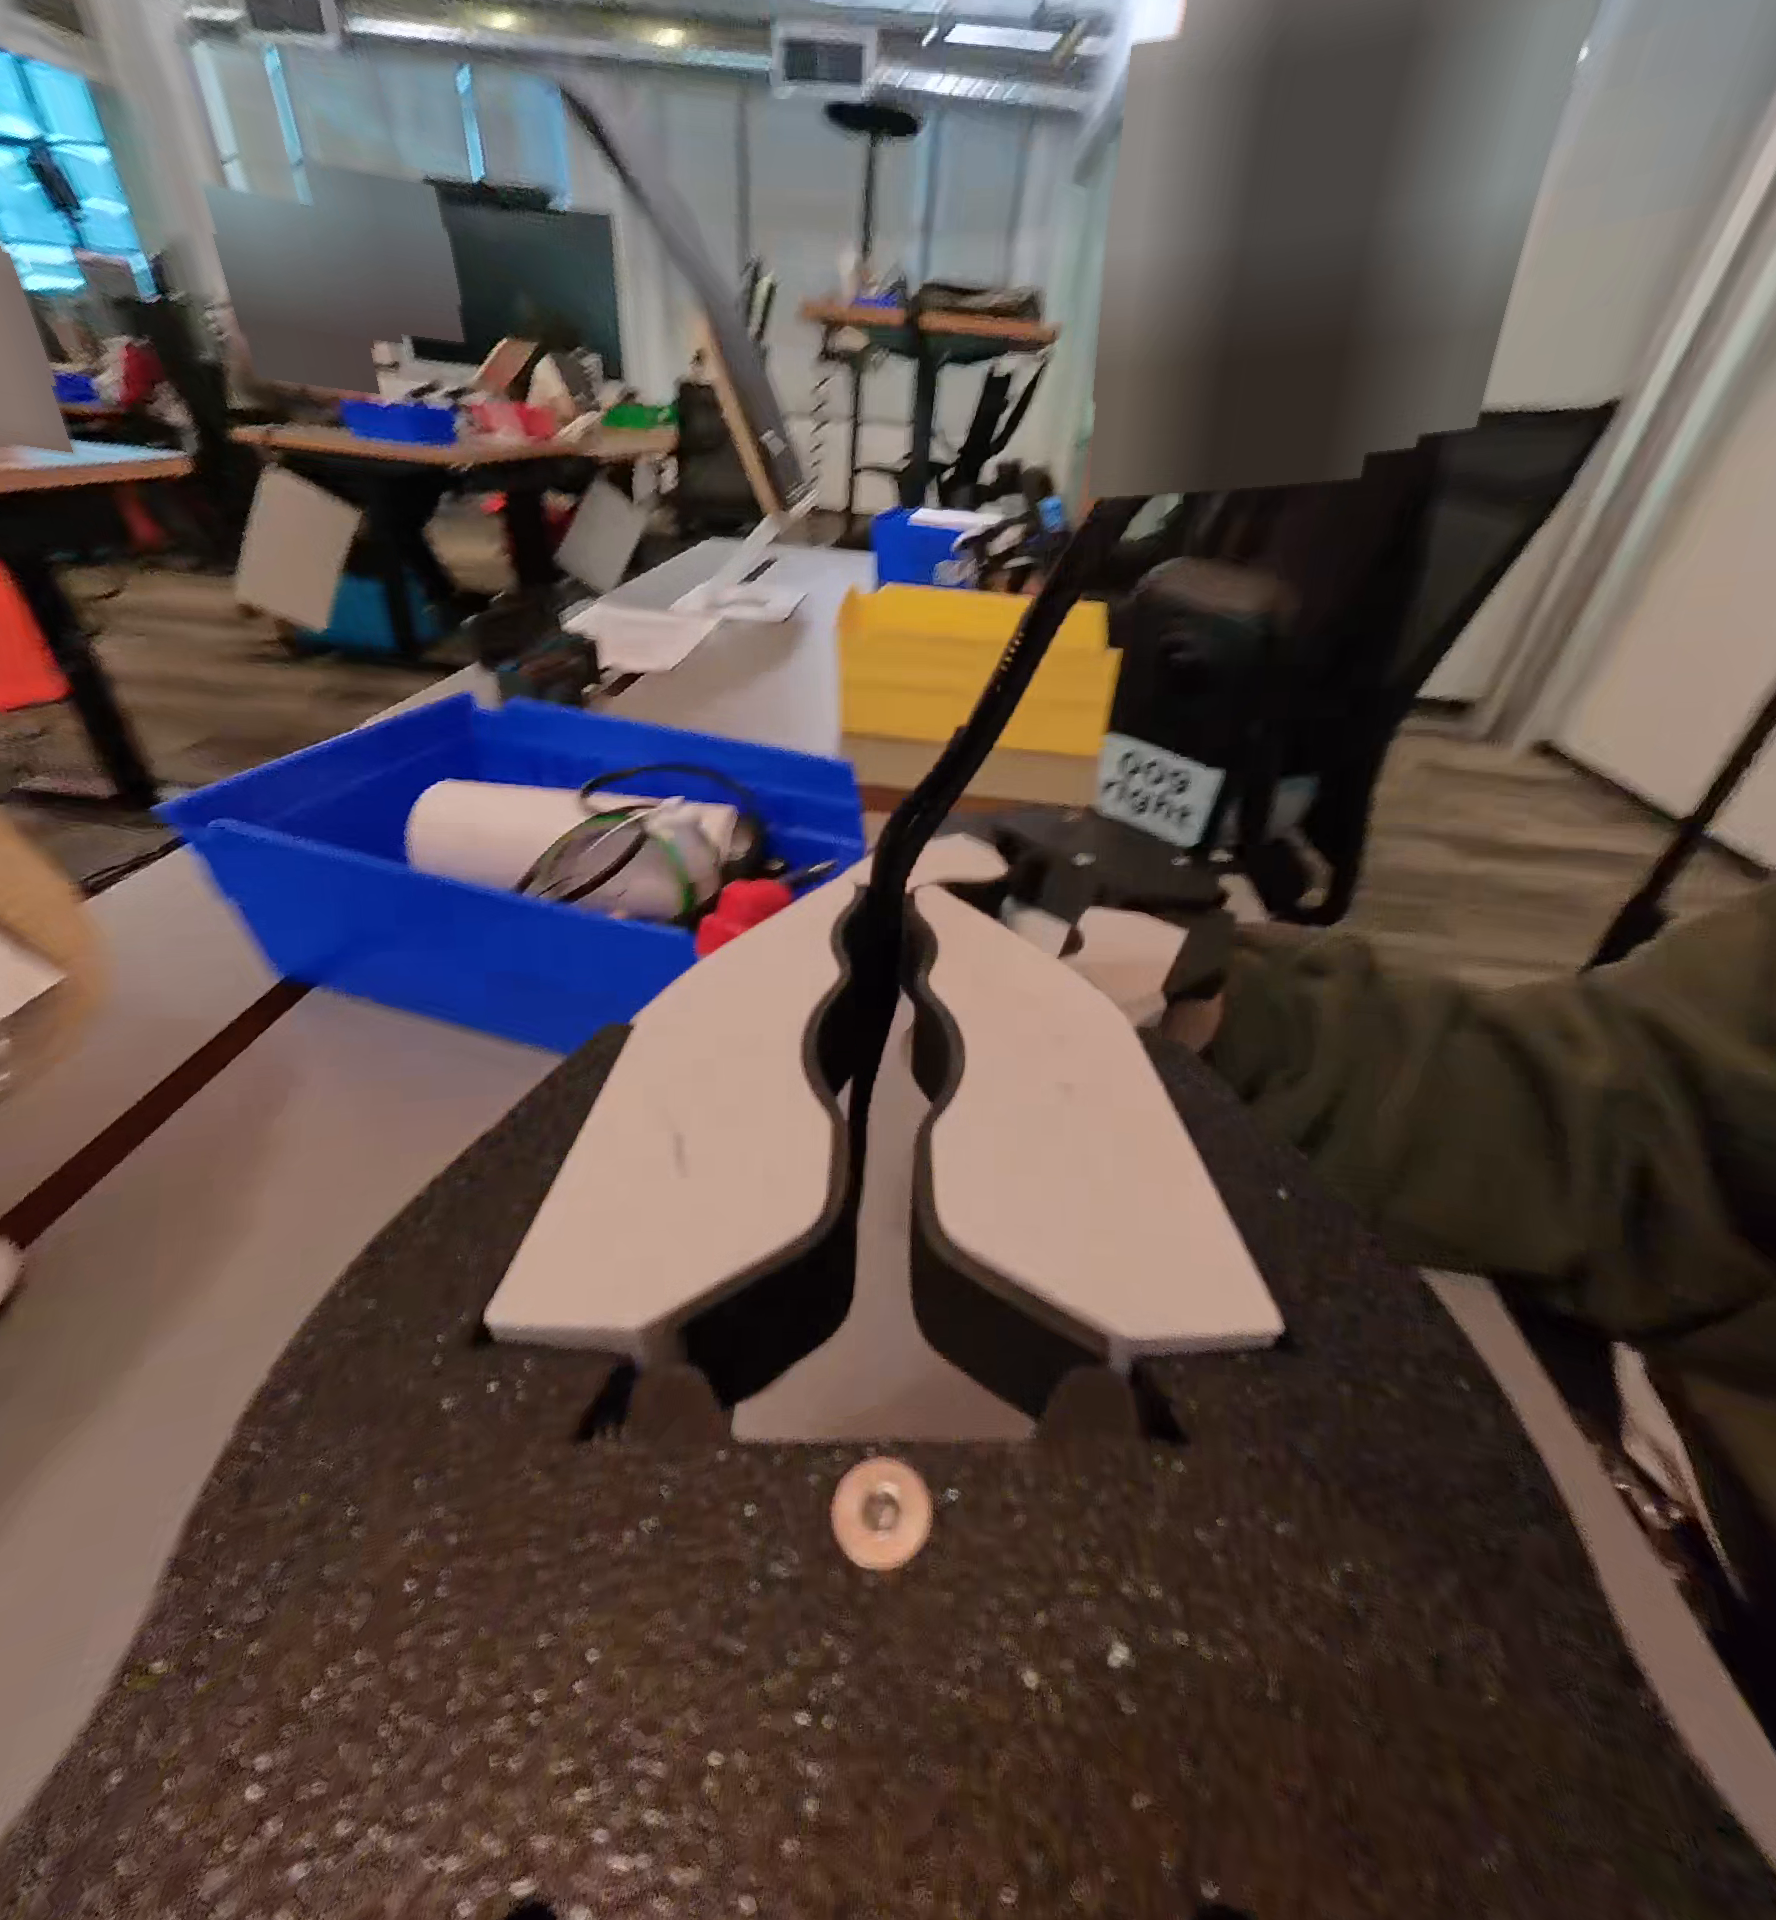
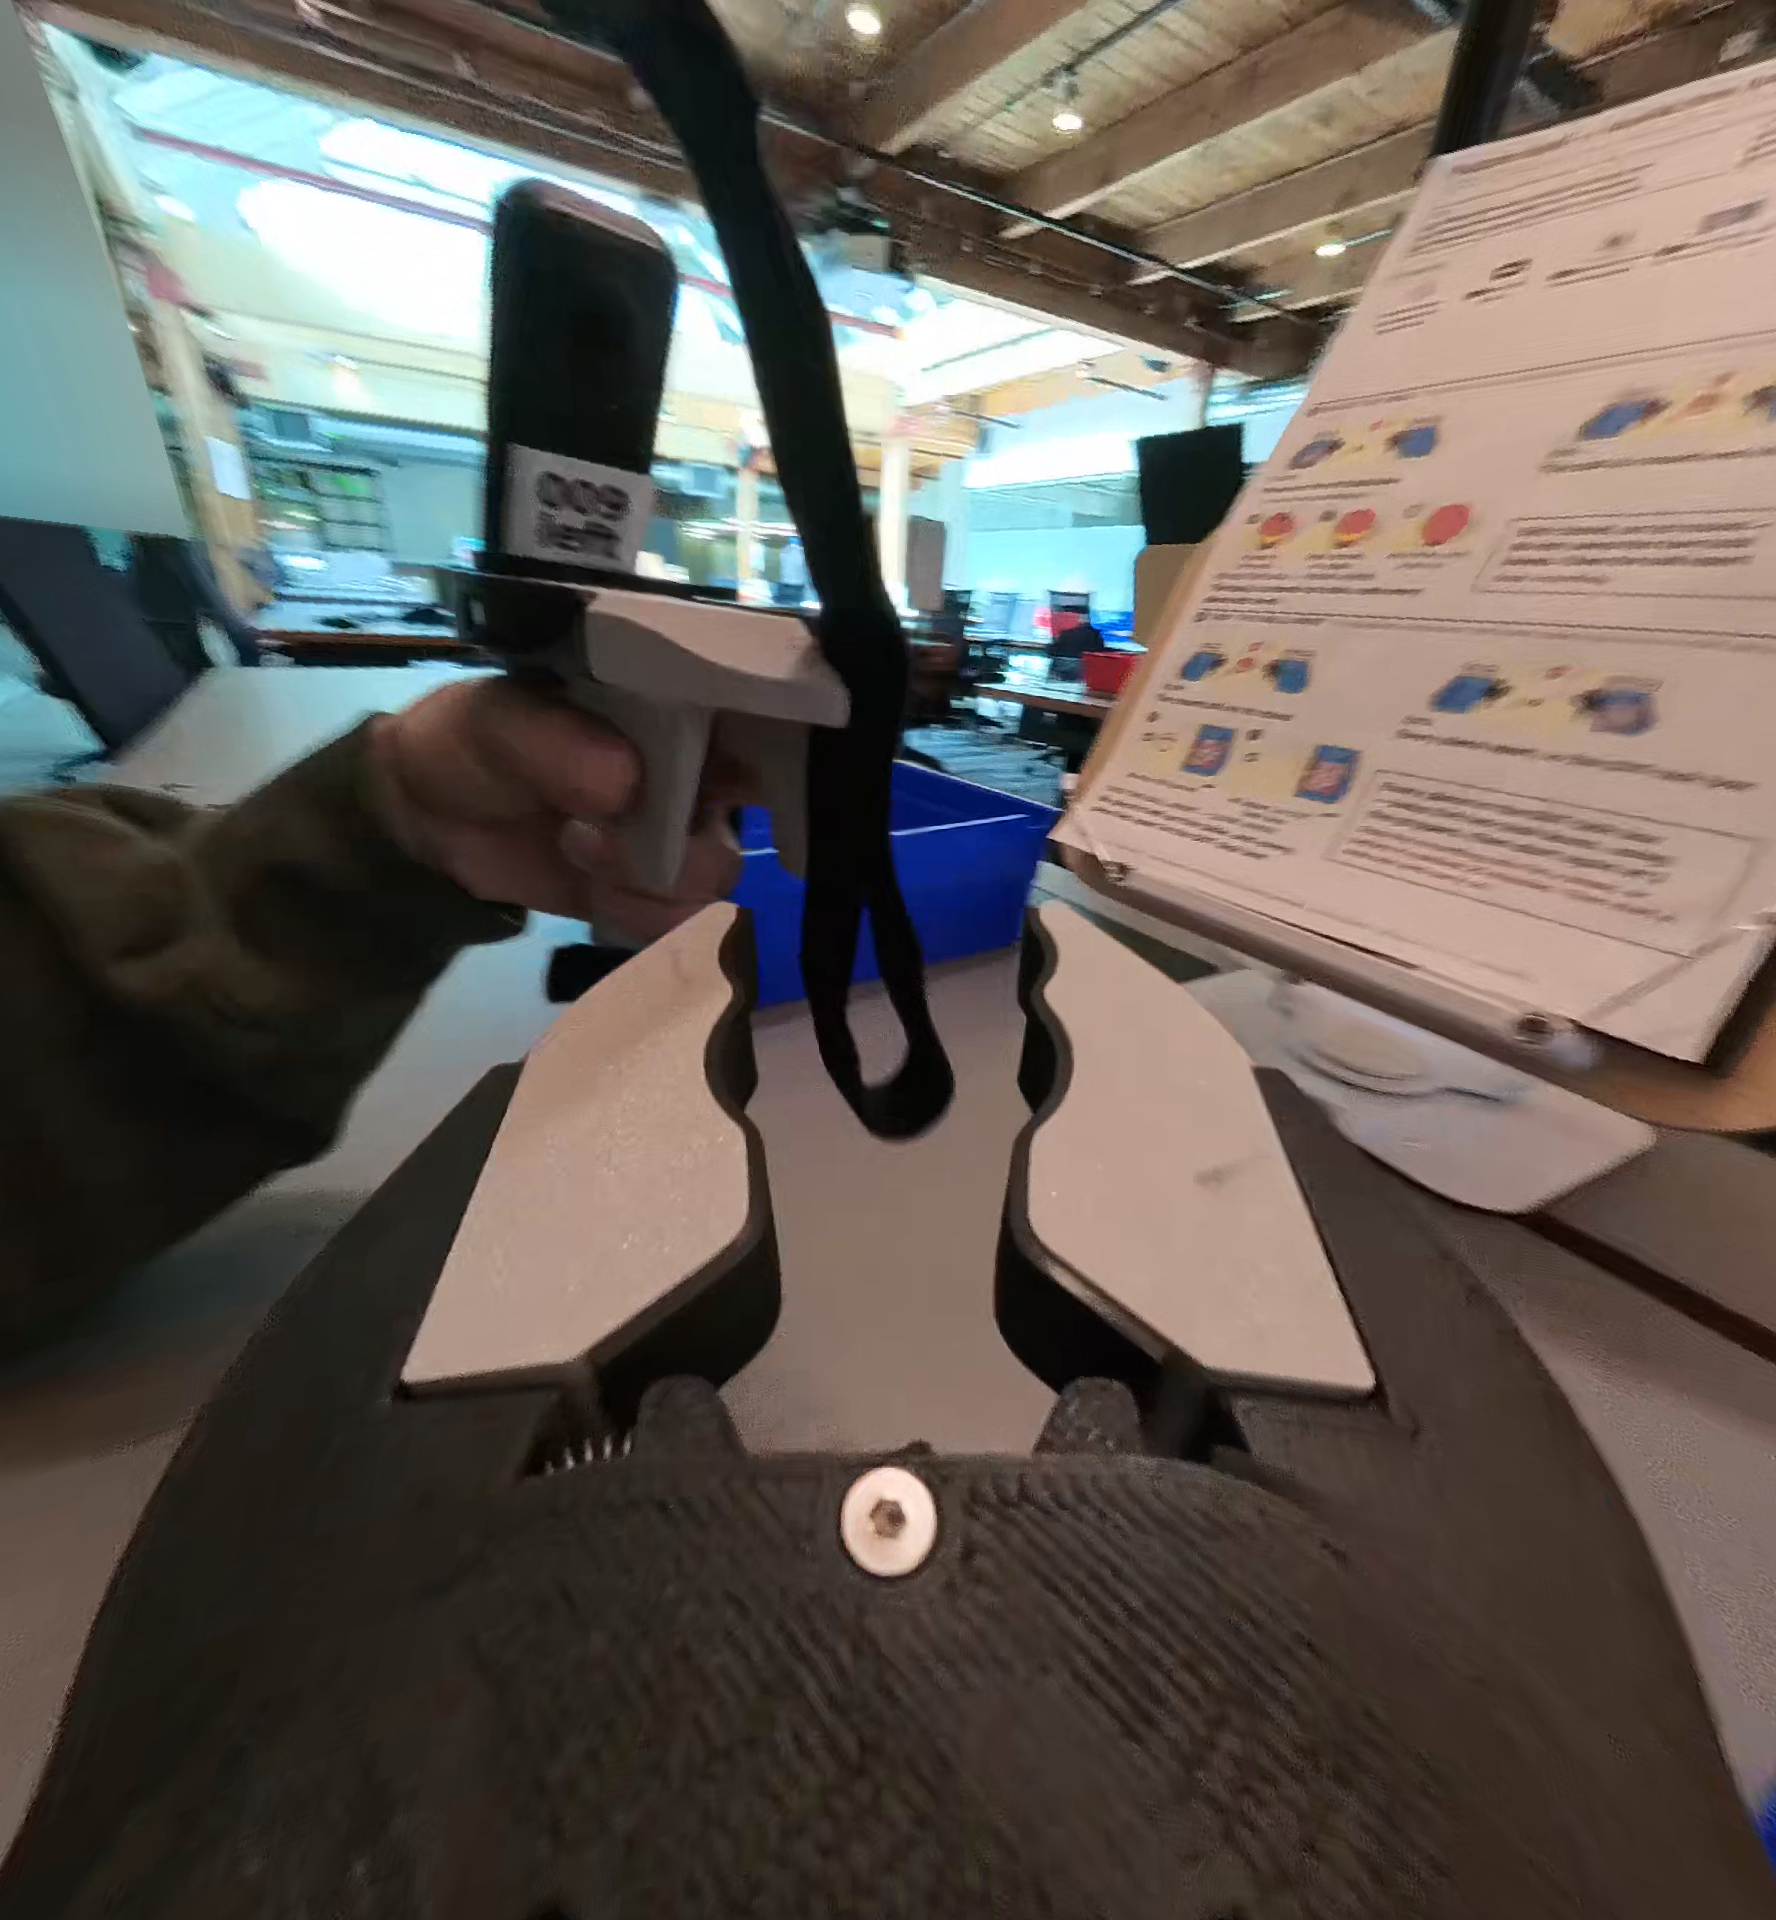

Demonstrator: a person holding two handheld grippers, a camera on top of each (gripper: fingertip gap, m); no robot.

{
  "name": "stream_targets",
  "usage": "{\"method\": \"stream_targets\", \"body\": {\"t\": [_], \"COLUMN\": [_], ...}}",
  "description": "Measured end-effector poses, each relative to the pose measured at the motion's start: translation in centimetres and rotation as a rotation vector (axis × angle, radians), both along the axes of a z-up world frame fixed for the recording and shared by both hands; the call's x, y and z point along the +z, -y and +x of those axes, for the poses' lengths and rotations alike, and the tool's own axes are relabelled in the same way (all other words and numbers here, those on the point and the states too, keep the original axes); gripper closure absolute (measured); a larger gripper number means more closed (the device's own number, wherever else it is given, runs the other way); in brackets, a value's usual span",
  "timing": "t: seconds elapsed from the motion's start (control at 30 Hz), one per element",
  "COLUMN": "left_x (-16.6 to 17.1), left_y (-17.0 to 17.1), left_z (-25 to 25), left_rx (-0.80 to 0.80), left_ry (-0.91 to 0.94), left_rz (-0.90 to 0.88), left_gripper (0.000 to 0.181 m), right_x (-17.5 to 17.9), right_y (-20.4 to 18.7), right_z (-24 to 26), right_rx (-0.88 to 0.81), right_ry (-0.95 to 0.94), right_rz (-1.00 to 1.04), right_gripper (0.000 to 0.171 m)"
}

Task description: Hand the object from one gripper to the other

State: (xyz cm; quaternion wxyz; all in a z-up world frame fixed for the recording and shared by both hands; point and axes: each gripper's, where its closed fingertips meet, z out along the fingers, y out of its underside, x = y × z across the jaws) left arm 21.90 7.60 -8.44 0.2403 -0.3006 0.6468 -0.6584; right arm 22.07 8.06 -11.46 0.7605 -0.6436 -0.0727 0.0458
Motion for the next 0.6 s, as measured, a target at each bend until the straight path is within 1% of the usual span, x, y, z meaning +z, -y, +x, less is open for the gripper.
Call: {"method": "stream_targets", "body": {"t": [0.03, 0.07, 0.1, 0.13, 0.17, 0.3, 0.4, 0.43, 0.47, 0.53, 0.57, 0.6], "left_x": [0.2, 0.4, 0.5, 0.6, 0.6, 0.4, -0.2, -0.5, -0.6, -0.8, -1.0, -1.1], "left_y": [0.5, 1.0, 1.4, 1.8, 1.9, 1.6, 0.8, 0.5, 0.1, -0.6, -1.0, -1.4], "left_z": [-0.1, -0.3, -0.5, -0.6, -0.7, -0.4, 0.3, 0.6, 0.9, 1.2, 1.4, 1.5], "left_rx": [-0.033, -0.065, -0.096, -0.120, -0.132, -0.121, -0.048, -0.012, 0.022, 0.076, 0.103, 0.126], "left_ry": [0.011, 0.016, 0.016, 0.013, 0.011, 0.008, -0.001, -0.008, -0.017, -0.034, -0.040, -0.042], "left_rz": [-0.025, -0.048, -0.071, -0.088, -0.100, -0.112, -0.064, -0.049, -0.040, -0.018, -0.001, 0.017], "left_gripper": [0.177, 0.177, 0.177, 0.177, 0.177, 0.177, 0.176, 0.173, 0.166, 0.152, 0.148, 0.149], "right_x": [0.0, 0.1, 0.3, 0.4, 0.4, 0.1, -0.4, -0.7, -0.8, -0.3, 0.0, 0.1], "right_y": [0.0, 0.0, 0.1, 0.2, 0.3, 0.4, 0.1, 0.0, -0.1, 0.5, 1.0, 1.8], "right_z": [-0.7, -1.0, -0.9, -1.0, -1.2, -1.1, -0.4, -0.2, 0.3, 2.4, 3.7, 5.3], "right_rx": [0.047, 0.052, 0.029, 0.013, 0.019, 0.017, -0.025, -0.030, -0.053, -0.137, -0.178, -0.227], "right_ry": [-0.002, 0.014, 0.042, 0.080, 0.115, 0.166, 0.163, 0.143, 0.113, 0.014, -0.056, -0.136], "right_rz": [0.002, 0.010, 0.027, 0.042, 0.048, 0.024, -0.039, -0.064, -0.083, -0.072, -0.065, -0.069], "right_gripper": [0.124, 0.128, 0.139, 0.153, 0.162, 0.166, 0.167, 0.167, 0.166, 0.167, 0.167, 0.167]}}
